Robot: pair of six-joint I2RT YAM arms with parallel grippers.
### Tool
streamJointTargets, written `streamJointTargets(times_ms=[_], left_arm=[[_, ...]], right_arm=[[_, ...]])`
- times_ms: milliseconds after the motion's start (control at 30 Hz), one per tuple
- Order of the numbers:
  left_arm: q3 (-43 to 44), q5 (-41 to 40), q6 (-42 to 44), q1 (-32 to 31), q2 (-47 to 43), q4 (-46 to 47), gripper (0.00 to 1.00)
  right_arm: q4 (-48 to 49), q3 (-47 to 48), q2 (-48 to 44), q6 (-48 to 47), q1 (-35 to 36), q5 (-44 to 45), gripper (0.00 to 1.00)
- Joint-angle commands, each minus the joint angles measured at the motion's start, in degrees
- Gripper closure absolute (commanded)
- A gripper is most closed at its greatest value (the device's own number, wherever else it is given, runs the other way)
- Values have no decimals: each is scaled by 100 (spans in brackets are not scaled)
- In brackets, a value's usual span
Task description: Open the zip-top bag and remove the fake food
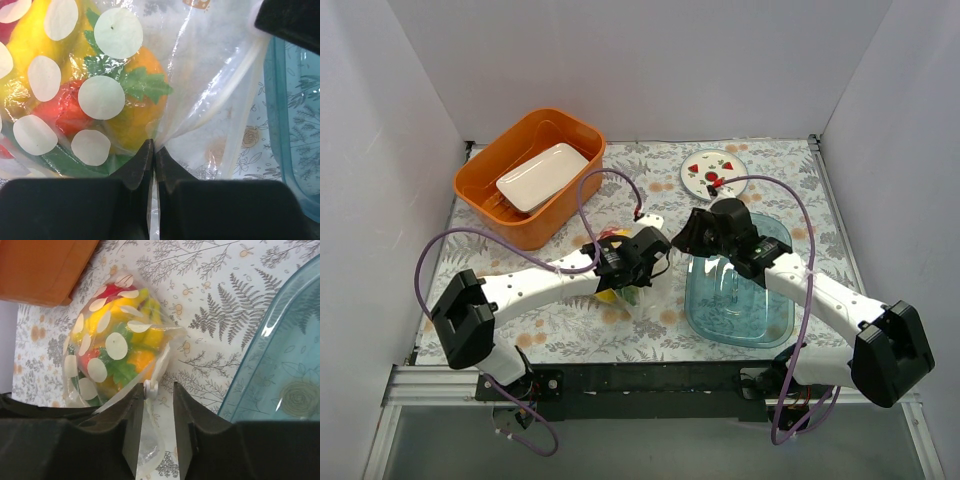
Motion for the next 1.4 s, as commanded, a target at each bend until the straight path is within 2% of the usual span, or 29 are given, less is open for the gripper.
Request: streamJointTargets(times_ms=[0,133,200,400,600,700,933,1100,1367], left_arm=[[-38,-100,-106,45,-462,174,100],[-30,392,-167,308,-523,368,100],[58,498,-202,414,-541,438,100],[365,815,-220,590,-471,491,100],[445,912,-308,669,-576,412,100],[410,929,-308,678,-629,359,100],[304,955,-299,730,-857,271,100],[199,1105,-237,766,-770,420,100],[146,1316,-229,766,-585,587,100]], right_arm=[[-360,478,-200,-421,-28,475,56],[-686,602,-516,-650,121,659,43],[-748,471,-666,-598,270,748,43],[-371,-109,-1054,-71,1219,933,50],[156,-180,-325,150,1317,836,70],[87,4,-53,45,1282,1108,71],[96,127,152,-95,518,546,69],[78,127,-384,-228,482,493,60],[34,400,-271,-158,298,555,50]])
